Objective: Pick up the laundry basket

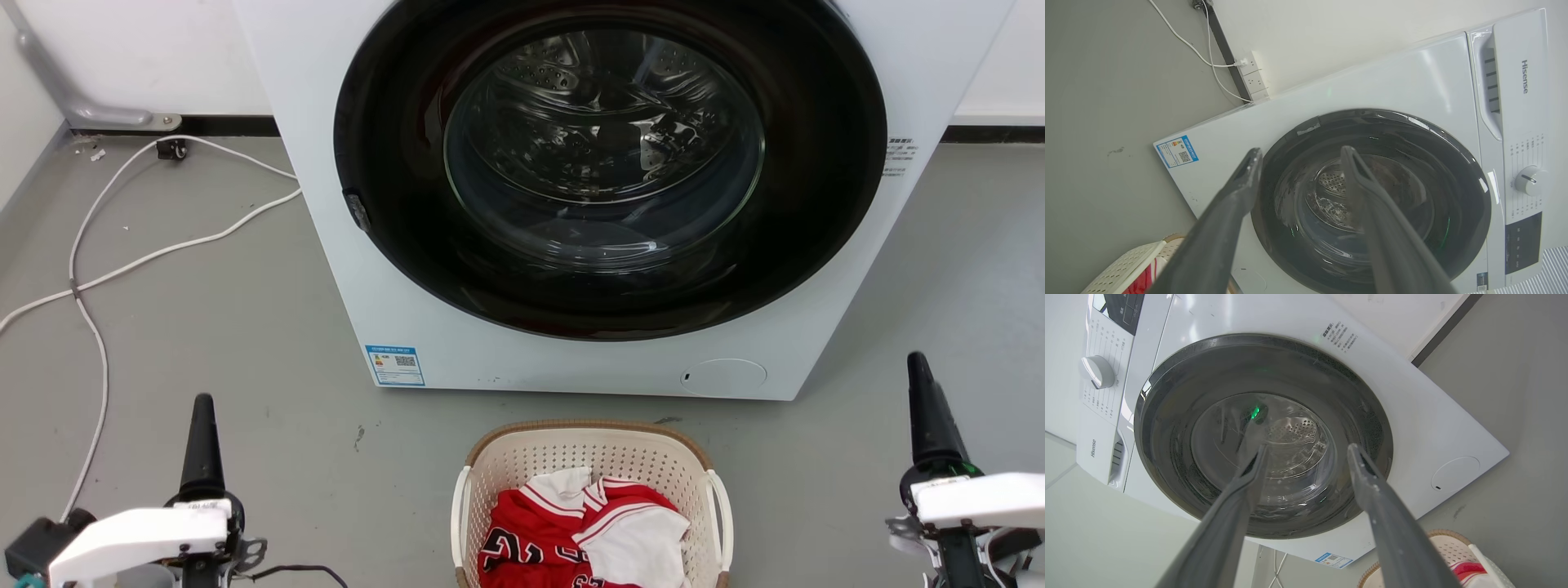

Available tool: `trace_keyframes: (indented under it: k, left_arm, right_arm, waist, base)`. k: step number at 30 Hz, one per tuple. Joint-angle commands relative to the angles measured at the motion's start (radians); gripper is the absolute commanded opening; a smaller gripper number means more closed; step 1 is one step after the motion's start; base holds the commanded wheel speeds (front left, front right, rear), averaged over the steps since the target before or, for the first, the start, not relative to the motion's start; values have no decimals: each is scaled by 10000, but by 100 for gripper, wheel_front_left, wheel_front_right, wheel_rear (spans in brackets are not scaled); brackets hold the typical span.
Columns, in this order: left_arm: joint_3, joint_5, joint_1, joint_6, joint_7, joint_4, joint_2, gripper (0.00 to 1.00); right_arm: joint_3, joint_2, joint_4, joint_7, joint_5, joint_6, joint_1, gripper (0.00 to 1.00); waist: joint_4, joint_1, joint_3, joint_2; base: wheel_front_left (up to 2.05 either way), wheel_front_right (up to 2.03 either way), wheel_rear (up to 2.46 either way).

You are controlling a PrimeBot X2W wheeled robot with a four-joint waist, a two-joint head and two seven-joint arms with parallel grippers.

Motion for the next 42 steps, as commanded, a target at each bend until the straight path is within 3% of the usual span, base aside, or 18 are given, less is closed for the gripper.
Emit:
trace_keyframes:
  k: [1, 5, 12, 15, 20, 29, 42]
  left_arm:
    - [-79, 722, -144, 184, -122, -467, 32, 100]
    - [-583, 2009, 55, 526, -263, -1120, 32, 100]
    - [-1547, 3704, 309, 665, -480, -1881, 35, 100]
    - [-1737, 3990, 367, 584, -546, -1978, 34, 100]
    - [-2289, 5474, 525, 230, -721, -2113, 35, 100]
    - [-3037, 7557, 493, 181, -975, -2256, 58, 100]
    - [-4018, 9180, 507, 778, -1300, -2344, 455, 100]
  right_arm:
    - [70, -34, -485, -122, -684, 3, -159, 100]
    - [301, -34, -999, -261, -1914, 3, -83, 100]
    - [627, -36, -1529, -489, -3685, 3, 92, 100]
    - [709, -37, -1598, -553, -4017, 2, 128, 100]
    - [861, -38, -1751, -726, -4942, 2, 181, 100]
    - [1028, -41, -1901, -983, -6043, 2, 339, 100]
    - [1192, -43, -1493, -1311, -7786, 2, 539, 100]
  waist:
    - [1, 0, 15, 0]
    - [0, 0, 54, 0]
    - [5, 0, 94, 0]
    - [2, 0, 99, 0]
    - [-20, 0, 115, 0]
    - [-57, 0, 139, 0]
    - [-85, 0, 126, 0]
  base:
    - [0, 0, 0]
    - [0, 0, 0]
    - [0, 0, 0]
    - [0, 0, 0]
    - [0, 0, 0]
    - [0, 0, 0]
    - [0, 0, 0]
